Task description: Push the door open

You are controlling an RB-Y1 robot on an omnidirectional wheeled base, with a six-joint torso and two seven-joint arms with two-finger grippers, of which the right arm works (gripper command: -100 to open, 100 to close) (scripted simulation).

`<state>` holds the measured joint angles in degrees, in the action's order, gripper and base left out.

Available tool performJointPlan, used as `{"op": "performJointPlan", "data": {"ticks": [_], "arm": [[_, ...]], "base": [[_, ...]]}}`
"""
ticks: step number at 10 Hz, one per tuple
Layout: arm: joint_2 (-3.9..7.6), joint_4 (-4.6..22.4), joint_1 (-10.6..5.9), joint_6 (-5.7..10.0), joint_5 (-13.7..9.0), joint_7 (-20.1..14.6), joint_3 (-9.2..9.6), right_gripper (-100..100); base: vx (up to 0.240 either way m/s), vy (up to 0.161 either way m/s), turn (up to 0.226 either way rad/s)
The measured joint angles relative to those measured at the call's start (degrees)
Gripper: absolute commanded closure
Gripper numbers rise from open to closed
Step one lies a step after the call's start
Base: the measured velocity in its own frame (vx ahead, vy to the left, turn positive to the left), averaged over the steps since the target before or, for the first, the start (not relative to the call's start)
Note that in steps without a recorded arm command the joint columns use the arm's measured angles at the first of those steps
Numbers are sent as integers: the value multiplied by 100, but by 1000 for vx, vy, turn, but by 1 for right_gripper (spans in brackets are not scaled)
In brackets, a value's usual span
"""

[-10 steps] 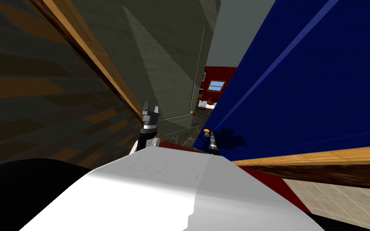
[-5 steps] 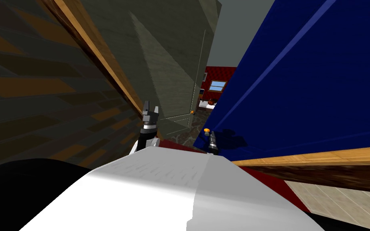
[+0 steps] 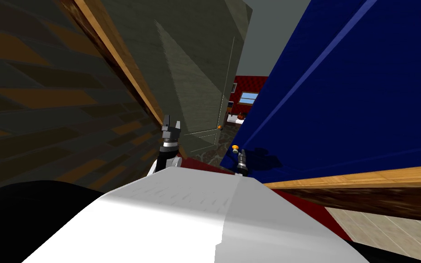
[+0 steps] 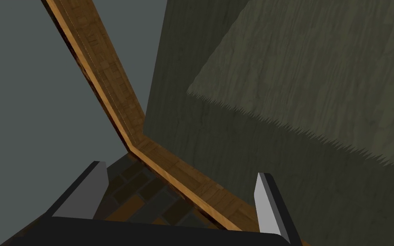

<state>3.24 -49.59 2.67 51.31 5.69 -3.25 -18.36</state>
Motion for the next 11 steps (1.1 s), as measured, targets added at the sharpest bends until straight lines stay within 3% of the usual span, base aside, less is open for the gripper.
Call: {"op": "performJointPlan", "data": {"ticks": [11], "arm": [[29, 186, -183, -108, -966, -1557, 380, -100]], "base": [[-52, -3, 41]]}}
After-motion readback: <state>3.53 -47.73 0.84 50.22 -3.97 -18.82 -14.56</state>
